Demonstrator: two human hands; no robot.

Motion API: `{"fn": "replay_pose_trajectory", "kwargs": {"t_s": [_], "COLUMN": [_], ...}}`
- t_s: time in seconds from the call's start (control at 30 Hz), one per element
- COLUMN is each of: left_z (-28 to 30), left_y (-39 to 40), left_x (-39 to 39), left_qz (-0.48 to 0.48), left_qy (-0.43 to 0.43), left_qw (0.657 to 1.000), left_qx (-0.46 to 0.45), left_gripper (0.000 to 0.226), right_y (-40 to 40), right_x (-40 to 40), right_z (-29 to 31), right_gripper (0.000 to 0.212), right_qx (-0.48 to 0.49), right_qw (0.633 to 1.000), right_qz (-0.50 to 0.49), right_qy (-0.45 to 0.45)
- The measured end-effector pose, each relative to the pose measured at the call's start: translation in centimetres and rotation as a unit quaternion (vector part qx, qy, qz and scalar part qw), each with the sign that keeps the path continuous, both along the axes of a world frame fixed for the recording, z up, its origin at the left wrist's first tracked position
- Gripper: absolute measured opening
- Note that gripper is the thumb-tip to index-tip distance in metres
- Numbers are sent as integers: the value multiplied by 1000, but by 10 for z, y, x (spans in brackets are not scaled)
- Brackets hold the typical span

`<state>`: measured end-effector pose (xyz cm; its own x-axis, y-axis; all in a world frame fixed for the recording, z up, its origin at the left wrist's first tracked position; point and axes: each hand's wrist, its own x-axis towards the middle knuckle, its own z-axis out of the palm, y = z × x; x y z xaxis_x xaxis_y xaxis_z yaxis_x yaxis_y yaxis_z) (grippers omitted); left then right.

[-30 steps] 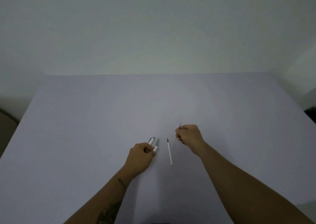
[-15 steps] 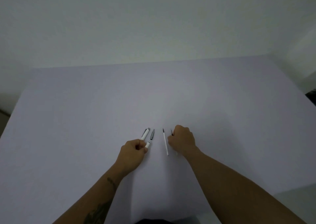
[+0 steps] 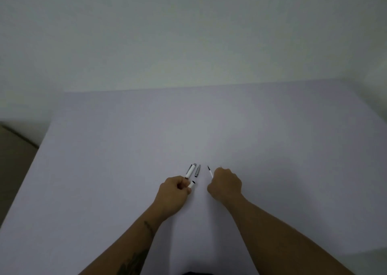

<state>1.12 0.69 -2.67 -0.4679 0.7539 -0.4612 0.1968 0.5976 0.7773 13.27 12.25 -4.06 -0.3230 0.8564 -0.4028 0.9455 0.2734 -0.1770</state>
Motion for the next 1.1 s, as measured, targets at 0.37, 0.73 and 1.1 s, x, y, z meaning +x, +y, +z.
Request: {"fn": "replay_pose_trajectory", "kwargs": {"t_s": [0.37,0.73,1.1], "left_z": [3,2,5], "left_y": [-4,-3,-9], "left_x": [-9,-8,-9], "left_qz": [12,17,44], "left_qy": [-8,4,-18], "left_qw": [1000,999,998], "left_qx": [12,37,52], "left_gripper": [10,13,9], "right_y": [9,-11,-7], "right_x": [-25,-27,-25], "right_z": [47,45,48], "right_gripper": [19,13,13], "right_qx": [-110,-147,-254], "right_qw": [926,924,857], "right_qz": [-162,-117,-193], "right_qy": [323,334,405]}}
